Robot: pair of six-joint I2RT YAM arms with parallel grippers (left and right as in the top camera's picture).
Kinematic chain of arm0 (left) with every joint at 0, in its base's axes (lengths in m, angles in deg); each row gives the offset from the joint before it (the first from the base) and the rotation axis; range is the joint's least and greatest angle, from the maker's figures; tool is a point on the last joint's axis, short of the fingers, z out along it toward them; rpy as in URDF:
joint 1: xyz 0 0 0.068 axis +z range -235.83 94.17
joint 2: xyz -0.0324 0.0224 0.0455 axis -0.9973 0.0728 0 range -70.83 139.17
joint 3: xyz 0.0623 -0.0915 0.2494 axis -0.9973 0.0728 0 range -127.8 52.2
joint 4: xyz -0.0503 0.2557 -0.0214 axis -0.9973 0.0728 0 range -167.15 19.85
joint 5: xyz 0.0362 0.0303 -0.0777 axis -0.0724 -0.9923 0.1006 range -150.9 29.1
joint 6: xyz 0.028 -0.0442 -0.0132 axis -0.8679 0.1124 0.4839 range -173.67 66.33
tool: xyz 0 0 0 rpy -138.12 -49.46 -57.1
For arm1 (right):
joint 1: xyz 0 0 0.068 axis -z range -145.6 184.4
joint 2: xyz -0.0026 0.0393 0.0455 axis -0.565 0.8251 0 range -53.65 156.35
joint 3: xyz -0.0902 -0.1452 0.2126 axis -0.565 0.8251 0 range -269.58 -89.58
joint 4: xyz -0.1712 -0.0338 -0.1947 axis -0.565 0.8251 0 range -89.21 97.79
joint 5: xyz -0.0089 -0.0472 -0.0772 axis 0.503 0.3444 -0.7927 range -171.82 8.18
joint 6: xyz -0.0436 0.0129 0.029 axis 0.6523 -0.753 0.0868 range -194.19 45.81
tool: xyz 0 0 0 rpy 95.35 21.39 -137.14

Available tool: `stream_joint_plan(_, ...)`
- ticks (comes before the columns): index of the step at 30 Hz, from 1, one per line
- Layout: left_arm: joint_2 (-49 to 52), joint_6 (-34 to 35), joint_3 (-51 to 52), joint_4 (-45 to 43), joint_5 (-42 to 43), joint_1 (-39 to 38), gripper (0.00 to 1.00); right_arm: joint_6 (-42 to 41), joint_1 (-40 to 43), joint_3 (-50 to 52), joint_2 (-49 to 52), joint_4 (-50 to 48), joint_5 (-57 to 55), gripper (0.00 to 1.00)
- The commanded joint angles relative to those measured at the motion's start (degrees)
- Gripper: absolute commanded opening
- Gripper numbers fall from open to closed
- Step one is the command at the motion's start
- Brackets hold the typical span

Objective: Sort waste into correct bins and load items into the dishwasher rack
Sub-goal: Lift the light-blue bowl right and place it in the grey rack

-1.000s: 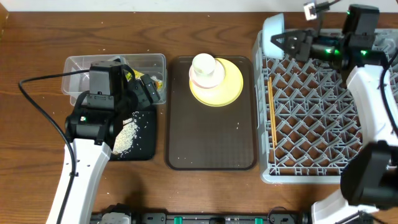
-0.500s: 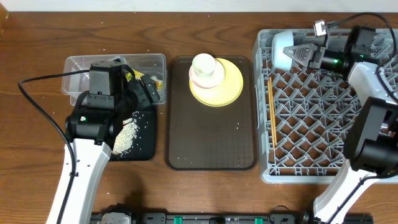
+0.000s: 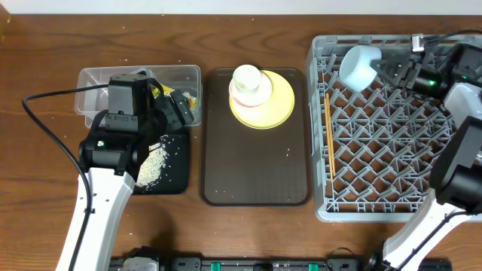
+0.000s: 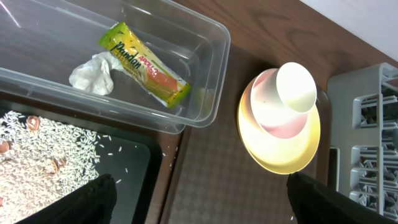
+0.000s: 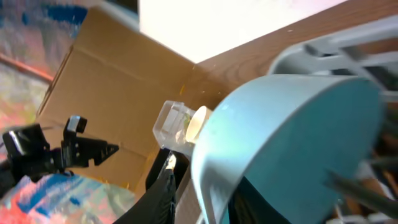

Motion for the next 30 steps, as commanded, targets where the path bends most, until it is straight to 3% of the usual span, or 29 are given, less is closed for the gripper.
stream_joint_plan(1, 0.00, -0.09, -0.68, 0.17, -0.33, 0.24, 0.90, -0.07, 2.43, -0.37, 0.31, 0.63, 0.35, 0.26)
stream_joint_plan(8, 0.00, -0.09, -0.68, 0.17, -0.33, 0.22, 0.90, -8.81, 7.02, -0.37, 0.31, 4.44, -11.34, 0.25)
stream_joint_plan(17, 0.00, -0.09, -0.68, 0.17, -0.33, 0.22, 0.90, -6.95, 9.68, -0.44, -2.62, 14.78, -28.68, 0.22)
stream_joint_plan(26, 0.00, -0.09, -0.68, 0.17, -0.33, 0.22, 0.90, -4.61, 4.72, -0.44, -18.60, 26.86, -63.95, 0.24)
stream_joint_plan(30, 0.00, -0.09, -0.68, 0.17, -0.33, 0.22, 0.90, -4.37, -1.22, -0.44, -27.82, 27.93, -70.97, 0.25)
